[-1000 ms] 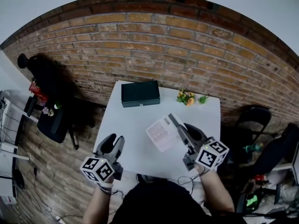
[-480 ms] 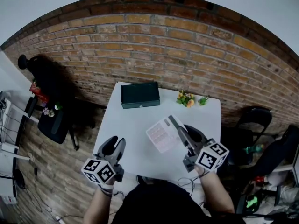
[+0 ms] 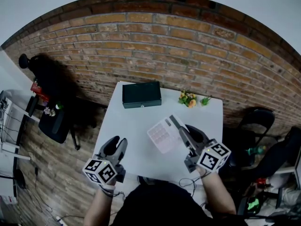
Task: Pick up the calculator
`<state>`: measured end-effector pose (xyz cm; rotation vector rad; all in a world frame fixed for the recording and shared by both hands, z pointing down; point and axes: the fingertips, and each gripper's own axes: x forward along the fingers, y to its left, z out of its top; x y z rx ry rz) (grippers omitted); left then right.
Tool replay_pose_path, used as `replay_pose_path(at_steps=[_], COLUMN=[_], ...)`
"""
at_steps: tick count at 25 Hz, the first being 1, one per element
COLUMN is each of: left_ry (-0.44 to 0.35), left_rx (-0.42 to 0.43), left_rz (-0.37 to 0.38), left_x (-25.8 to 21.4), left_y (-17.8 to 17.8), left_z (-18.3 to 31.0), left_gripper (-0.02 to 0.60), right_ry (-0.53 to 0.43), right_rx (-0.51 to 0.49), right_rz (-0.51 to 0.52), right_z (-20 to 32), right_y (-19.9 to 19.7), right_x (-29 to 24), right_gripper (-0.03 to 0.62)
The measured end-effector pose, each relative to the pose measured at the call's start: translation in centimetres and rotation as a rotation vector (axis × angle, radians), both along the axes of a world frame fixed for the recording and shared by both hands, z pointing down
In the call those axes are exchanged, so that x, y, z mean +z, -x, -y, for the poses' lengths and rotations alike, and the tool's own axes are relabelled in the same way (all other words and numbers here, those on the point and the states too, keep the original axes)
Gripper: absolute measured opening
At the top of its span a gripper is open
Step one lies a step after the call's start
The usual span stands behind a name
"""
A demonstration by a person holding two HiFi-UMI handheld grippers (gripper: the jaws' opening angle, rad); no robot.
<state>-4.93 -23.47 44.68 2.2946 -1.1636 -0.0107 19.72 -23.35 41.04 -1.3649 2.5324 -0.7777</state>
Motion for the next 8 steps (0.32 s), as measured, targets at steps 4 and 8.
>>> replay_pose_path(at_steps=[4,8], left_ry=[0.003,0.007], left_rx=[-0.001,-0.001], left_rz=[0.001,0.001], left_x=[0.25,0.39], left_y=[-0.02,-0.16], left_z=[-0.01,0.06], left_gripper=[0.155,0.155], right_ry=[-0.003,0.001], right_rx=[-0.003,-0.004], right_rz=[-0.008,-0.013], right_z=[0.03,0.11], right_y=[0.05,0.06], right_x=[0.17,0.19], right_gripper=[0.052,0.052])
